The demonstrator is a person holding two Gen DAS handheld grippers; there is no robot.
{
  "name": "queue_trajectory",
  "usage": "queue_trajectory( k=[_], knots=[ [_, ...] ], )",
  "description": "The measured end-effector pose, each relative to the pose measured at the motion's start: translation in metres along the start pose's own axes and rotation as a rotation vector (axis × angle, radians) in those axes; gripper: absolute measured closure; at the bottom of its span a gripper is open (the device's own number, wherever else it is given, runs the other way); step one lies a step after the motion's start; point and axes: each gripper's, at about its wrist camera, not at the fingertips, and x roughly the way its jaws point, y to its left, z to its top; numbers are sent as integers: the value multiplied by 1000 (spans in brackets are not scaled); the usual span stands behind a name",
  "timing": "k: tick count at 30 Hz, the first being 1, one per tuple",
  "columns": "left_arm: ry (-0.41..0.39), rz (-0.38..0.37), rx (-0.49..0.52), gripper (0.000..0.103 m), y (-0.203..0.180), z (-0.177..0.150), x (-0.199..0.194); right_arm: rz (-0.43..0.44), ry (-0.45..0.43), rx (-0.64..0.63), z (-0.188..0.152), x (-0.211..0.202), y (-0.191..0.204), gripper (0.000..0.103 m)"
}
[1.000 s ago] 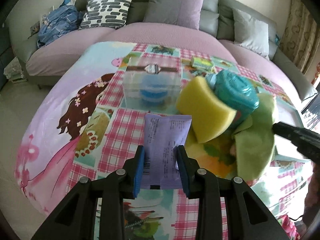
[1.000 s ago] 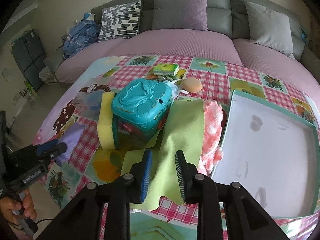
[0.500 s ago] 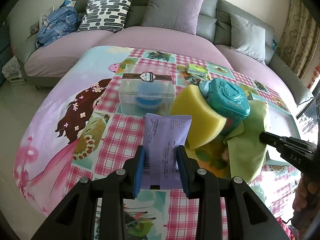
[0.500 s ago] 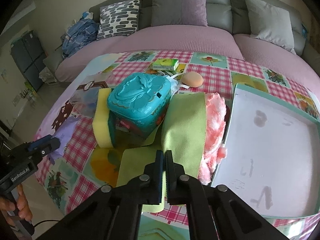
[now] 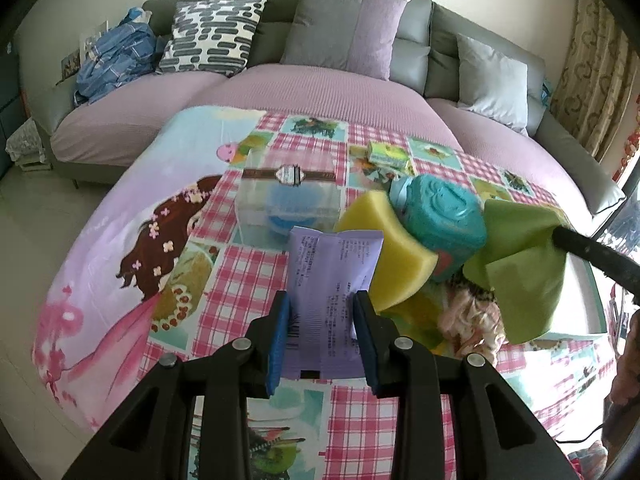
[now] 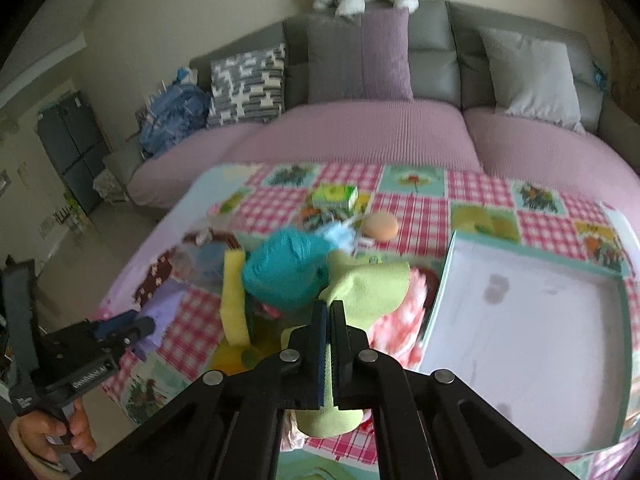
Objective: Organize soft objects
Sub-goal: 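Carry the packet and cloth into the white tray and open both grippers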
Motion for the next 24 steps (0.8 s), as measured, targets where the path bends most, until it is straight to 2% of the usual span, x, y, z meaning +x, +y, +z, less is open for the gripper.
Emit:
queue_trajectory(
  k=[4, 9, 17, 24],
  knots=[
    [-34, -3, 9, 69, -7, 12, -11, 2, -75, 1, 13, -25, -3, 101],
    [-81, -27, 50, 69, -29, 30, -22, -40, -170, 33, 25, -59, -21, 101],
    [-127, -126, 173, 69, -96, 55, -25, -171, -224, 138, 21, -91, -83, 101],
    [-144, -243, 307, 69, -175, 70, -18, -314, -248, 225, 6, -120, -143, 101]
  ],
)
